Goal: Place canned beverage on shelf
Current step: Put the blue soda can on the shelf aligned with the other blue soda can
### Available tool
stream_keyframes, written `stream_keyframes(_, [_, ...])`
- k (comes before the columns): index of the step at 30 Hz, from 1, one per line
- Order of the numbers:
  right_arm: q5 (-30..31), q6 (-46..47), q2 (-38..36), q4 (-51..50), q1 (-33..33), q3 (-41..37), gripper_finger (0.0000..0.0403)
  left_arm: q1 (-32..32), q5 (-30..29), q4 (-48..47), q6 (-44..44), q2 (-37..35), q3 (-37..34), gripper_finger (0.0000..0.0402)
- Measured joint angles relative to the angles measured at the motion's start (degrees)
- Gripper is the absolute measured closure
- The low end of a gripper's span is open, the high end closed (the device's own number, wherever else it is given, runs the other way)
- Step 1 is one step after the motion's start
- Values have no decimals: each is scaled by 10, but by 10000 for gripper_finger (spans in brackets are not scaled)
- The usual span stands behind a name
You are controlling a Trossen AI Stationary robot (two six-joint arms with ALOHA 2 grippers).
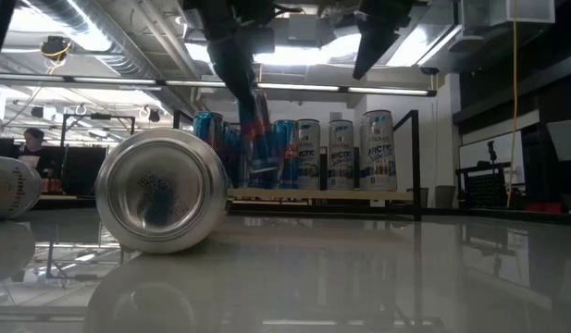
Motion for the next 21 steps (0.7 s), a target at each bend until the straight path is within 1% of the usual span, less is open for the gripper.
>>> stream_keyframes(4, [-1,-10,-17,-18,-6,0,47,10,-8,-27,21,13,27,188])
stream_keyframes(11, [5,-9,-28,-46,-10,0,47,29,-5,-46,39,14,27,188])
stream_keyframes(15, [-4,-9,-28,-47,-10,-1,47,38,-5,-60,41,15,27,188])
stream_keyframes(21, [-6,-9,-28,-44,-10,-1,47,42,-5,-60,54,17,7,188])
